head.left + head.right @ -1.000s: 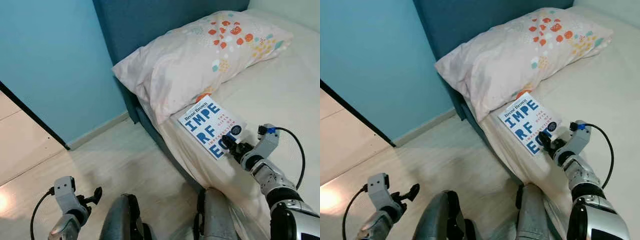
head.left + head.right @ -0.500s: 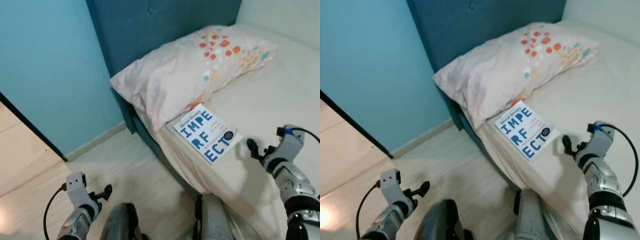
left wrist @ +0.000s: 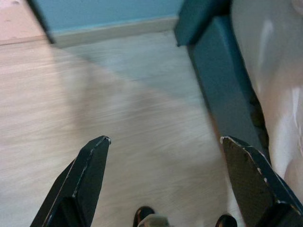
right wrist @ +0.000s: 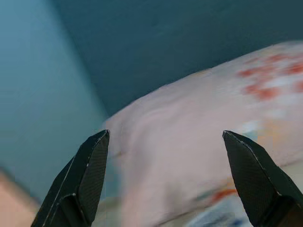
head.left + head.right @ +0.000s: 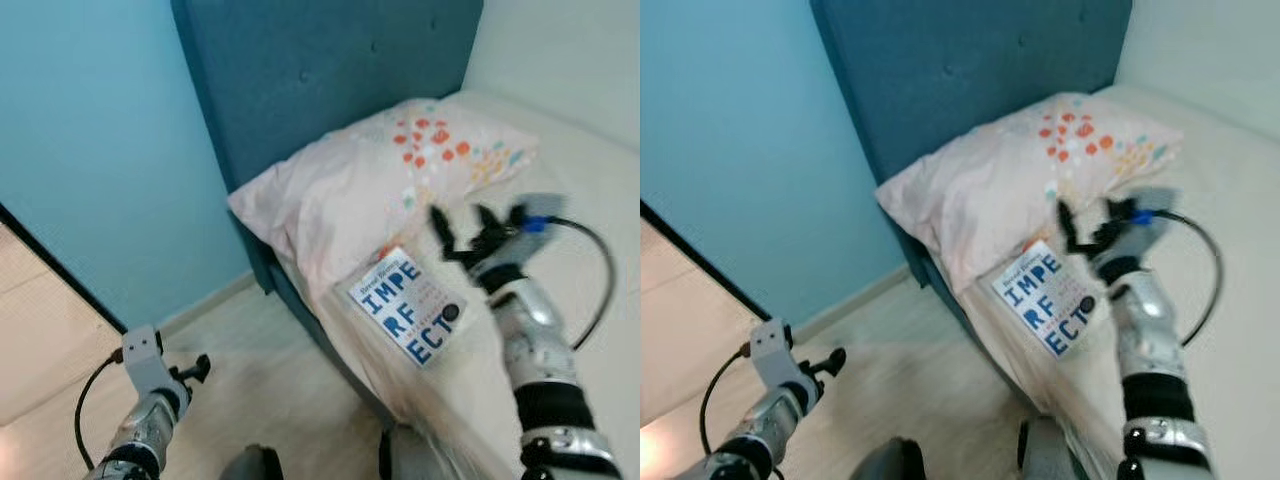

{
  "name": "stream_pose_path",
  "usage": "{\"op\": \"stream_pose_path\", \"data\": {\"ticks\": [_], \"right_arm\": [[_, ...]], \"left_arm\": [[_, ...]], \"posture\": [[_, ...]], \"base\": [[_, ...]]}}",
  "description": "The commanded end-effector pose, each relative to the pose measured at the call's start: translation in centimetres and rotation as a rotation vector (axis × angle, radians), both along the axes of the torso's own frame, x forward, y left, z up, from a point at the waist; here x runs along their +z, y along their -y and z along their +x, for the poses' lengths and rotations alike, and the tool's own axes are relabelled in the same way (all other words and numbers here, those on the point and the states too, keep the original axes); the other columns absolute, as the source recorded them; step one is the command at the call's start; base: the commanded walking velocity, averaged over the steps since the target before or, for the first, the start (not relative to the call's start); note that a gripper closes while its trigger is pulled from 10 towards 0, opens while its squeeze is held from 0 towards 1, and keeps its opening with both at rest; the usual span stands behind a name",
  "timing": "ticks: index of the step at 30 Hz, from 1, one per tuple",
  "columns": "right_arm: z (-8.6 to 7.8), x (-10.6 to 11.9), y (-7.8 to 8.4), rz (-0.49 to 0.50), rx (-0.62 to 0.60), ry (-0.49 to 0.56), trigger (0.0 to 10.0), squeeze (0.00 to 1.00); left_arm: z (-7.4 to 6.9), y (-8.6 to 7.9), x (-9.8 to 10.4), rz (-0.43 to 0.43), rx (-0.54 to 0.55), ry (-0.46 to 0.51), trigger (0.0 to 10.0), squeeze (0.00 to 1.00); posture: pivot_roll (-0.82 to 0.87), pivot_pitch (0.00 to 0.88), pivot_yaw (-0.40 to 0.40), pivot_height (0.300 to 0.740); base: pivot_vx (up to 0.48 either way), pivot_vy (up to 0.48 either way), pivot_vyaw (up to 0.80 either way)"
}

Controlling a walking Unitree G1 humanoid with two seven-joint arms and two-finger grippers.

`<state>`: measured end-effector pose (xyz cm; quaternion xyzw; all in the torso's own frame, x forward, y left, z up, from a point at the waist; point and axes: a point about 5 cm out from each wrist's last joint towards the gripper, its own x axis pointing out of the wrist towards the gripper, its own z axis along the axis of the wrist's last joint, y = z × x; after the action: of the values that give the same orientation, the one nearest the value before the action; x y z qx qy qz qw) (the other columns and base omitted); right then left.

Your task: Clean up the room

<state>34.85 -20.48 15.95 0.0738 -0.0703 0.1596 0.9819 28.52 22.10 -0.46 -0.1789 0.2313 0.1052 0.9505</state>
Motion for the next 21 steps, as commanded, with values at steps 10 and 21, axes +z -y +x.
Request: {"op": "stream_pose_path", "data": {"ticks": [10, 21], "right_arm": [[-7.8, -17.5, -0.5, -0.189, -0.044, -0.778, 10.0, 0.0], [-15.6, -23.0, 2.4, -0.142, -0.289, -1.108, 10.0, 0.0]], "left_arm": [[-5.0, 0.5, -4.4, 0.045, -0.03, -0.237, 10.0, 0.0], [-9.4, 0.9, -7.2, 0.095, -0.079, -0.421, 10.0, 0.0]], "posture": [[-0.12, 0.078, 0.048, 0.71], [-0.12, 0.062, 0.038, 0.74]], "base": [[0.0, 0.0, 0.0], [0.0, 0.0, 0.0]]}}
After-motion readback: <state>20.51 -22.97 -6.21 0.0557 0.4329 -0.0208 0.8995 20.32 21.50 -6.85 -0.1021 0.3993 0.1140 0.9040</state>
